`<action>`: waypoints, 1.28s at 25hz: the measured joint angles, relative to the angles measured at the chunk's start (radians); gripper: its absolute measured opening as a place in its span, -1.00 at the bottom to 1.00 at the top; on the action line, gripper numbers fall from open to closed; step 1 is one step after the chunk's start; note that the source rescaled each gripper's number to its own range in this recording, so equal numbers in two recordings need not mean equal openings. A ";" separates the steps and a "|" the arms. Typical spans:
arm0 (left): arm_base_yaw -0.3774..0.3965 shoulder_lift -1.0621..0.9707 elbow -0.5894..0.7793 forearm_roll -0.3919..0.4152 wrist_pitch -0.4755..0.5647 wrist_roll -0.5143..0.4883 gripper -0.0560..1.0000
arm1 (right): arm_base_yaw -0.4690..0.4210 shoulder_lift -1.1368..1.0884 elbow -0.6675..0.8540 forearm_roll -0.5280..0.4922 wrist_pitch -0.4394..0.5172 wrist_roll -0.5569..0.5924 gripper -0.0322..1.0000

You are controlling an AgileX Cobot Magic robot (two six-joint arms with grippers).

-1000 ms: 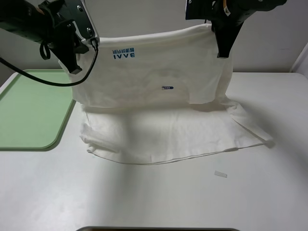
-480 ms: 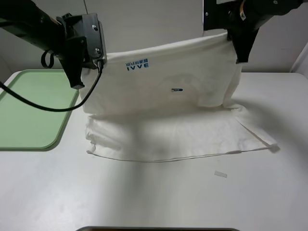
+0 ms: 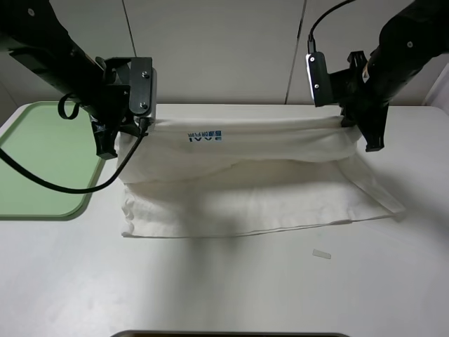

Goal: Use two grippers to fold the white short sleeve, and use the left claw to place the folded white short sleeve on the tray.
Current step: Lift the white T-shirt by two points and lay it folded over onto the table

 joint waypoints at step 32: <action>0.003 0.000 0.153 -0.197 0.289 0.218 0.18 | -0.064 -0.001 0.249 0.306 0.178 0.017 0.77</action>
